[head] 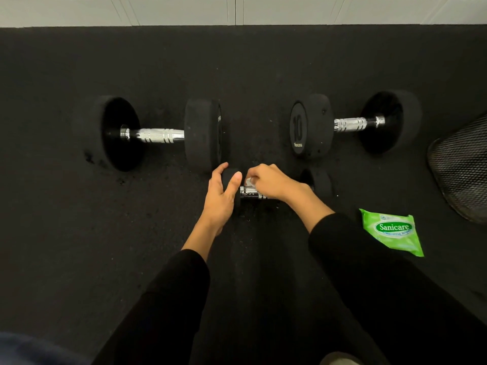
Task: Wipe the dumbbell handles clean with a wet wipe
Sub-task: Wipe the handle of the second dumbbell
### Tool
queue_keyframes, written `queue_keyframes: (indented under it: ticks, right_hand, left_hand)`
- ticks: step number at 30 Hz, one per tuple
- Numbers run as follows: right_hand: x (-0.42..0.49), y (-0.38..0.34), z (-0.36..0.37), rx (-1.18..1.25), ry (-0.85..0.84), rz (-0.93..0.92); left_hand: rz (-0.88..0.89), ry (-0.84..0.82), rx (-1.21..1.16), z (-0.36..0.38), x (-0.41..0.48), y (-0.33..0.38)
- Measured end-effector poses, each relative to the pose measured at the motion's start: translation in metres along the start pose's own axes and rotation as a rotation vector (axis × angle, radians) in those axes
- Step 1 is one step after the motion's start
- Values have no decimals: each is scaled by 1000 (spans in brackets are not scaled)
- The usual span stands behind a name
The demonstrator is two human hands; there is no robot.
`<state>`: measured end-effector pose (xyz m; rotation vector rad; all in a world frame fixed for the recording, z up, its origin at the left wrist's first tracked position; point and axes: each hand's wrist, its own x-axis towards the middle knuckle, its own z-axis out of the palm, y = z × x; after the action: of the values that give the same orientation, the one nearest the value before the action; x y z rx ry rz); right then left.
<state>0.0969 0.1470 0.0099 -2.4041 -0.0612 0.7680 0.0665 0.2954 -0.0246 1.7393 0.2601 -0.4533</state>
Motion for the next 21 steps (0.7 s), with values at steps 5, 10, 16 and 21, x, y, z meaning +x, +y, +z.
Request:
queue_keyframes:
  ticks: [5,10,16,21]
  right_hand:
    - [-14,3,-1,52,24,-43]
    - [-11,10,-16,13,-20,21]
    - [-10,-8,-1,35,-16,-39]
    - [-27,15,-18,35,19,-12]
  left_hand:
    - [2,-5,5,0,1,-1]
    - [3,5,1,1,3,-3]
    - [3,-15,-12,0,3,-4]
    - [4,-6,-24,0,6,-5]
